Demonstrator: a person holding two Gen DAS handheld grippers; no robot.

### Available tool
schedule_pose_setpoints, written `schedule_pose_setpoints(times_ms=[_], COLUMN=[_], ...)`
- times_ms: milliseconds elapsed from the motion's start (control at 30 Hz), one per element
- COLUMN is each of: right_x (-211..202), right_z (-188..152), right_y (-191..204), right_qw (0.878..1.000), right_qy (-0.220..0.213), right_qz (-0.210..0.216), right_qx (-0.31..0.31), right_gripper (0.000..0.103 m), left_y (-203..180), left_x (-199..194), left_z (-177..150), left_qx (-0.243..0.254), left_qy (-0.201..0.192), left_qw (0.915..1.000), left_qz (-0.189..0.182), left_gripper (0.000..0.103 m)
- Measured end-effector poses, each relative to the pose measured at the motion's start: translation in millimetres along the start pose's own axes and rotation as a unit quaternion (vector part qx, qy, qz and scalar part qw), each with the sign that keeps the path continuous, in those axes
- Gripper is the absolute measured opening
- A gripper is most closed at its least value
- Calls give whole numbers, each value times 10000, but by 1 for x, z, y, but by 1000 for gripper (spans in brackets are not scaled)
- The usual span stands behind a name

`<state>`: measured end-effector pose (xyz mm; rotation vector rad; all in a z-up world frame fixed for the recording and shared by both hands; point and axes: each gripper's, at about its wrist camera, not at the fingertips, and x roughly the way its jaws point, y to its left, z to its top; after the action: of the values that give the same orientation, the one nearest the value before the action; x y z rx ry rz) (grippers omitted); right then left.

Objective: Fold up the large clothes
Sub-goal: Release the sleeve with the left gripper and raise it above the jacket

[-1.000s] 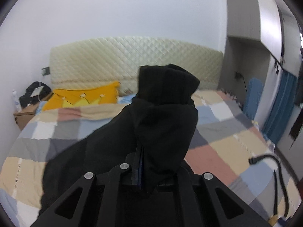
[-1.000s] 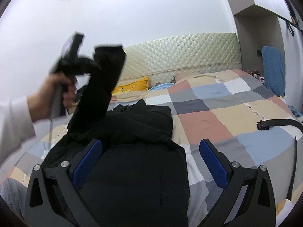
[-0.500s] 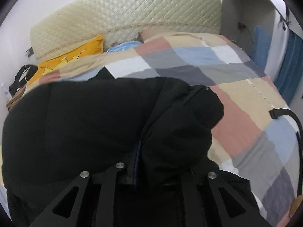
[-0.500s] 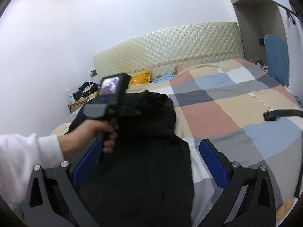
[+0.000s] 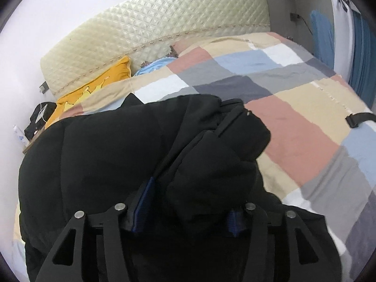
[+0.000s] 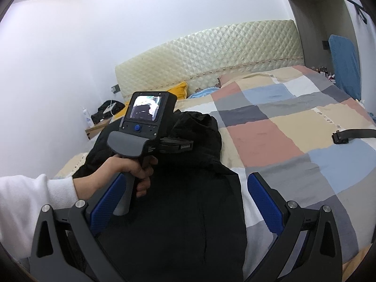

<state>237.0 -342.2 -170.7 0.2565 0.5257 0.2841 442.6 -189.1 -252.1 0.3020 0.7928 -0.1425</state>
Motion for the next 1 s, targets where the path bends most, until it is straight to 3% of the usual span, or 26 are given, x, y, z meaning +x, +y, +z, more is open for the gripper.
schedule_pose_setpoints(times_ms=[167, 300, 467, 1000], right_x=[0, 2, 0, -28], right_z=[1, 1, -1, -3], right_y=[-4, -2, 2, 22], right_qw=[9999, 9999, 9998, 9987], right_qy=[-71, -65, -120, -357], right_qz=[-50, -110, -129, -228], right_qx=[72, 25, 17, -299], right_gripper=[103, 103, 103, 103], left_y=[14, 30, 50, 166], left_x=[-22, -43, -86, -234], left_z=[3, -4, -12, -41], left_qx=[-297, -650, -885, -1185], left_qy=[-31, 170, -32, -844], left_qw=[9994, 9967, 9940, 9891], left_qz=[-189, -458, -641, -205], left_gripper=[59, 60, 61, 62])
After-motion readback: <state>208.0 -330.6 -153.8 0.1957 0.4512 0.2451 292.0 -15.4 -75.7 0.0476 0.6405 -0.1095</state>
